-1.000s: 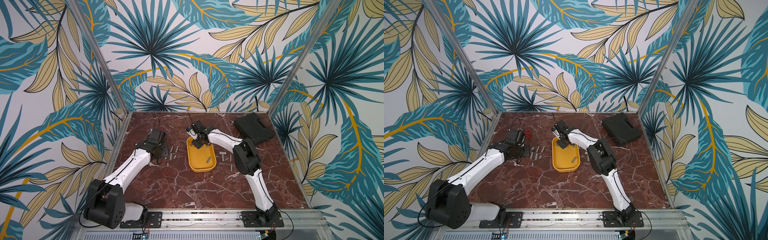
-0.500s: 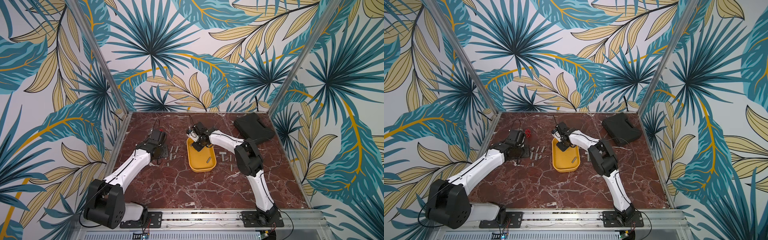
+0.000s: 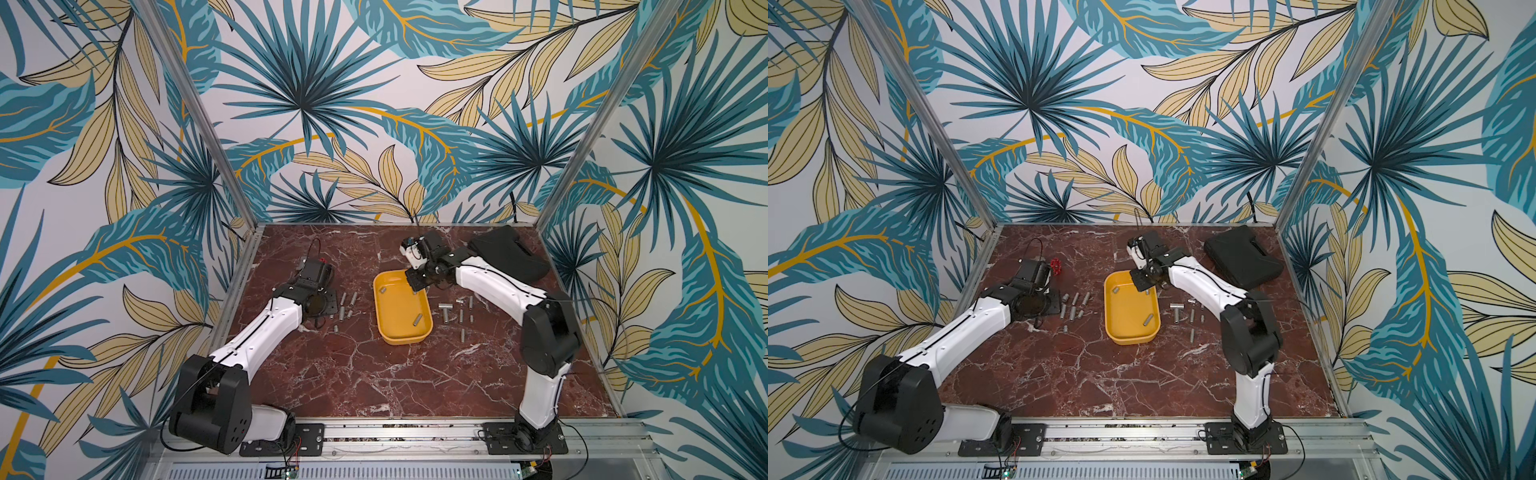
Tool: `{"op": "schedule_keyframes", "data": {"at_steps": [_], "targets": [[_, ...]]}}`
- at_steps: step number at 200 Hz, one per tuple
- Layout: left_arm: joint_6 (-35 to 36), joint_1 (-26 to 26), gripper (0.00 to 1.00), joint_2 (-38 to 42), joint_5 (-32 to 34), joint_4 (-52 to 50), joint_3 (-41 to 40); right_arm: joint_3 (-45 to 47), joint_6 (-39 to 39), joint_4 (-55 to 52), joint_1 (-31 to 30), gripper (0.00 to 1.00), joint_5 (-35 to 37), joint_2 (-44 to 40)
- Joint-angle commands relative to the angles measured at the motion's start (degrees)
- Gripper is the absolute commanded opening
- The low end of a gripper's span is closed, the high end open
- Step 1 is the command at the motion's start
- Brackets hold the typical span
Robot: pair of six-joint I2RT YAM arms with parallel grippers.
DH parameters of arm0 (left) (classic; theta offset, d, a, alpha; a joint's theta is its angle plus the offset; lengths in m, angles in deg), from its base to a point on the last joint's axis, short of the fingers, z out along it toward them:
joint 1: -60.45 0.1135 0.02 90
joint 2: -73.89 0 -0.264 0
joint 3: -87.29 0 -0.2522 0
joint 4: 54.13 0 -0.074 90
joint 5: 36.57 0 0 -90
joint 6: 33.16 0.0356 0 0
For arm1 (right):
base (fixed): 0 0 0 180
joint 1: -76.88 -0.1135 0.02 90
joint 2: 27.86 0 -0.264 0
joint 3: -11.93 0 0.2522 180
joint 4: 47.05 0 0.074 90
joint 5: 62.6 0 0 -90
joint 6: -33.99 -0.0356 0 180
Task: Take out the socket from the storage box
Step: Pick up the socket head from the storage box, then place the socket head at the center of the board.
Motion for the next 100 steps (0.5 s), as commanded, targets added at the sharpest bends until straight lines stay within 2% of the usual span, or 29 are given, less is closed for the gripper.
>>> {"op": "schedule_keyframes", "data": {"at_steps": [1, 56, 100], "targets": [[0.4, 0.4, 0.40, -1.2, -2.1, 1.9, -0.1, 7.2, -8.0, 1.0, 2.0, 0.05, 0.2, -5.3], [0.5, 0.4, 0.40, -4.1, -4.2, 3.0, 1.3, 28.5, -17.0, 2.5, 2.4, 0.05, 3.6, -18.4], [0.4, 0.3, 0.40, -5.7, -6.0, 3.6, 2.0, 36.1, -21.5, 4.2, 2.5, 0.06, 4.3, -18.3]]}}
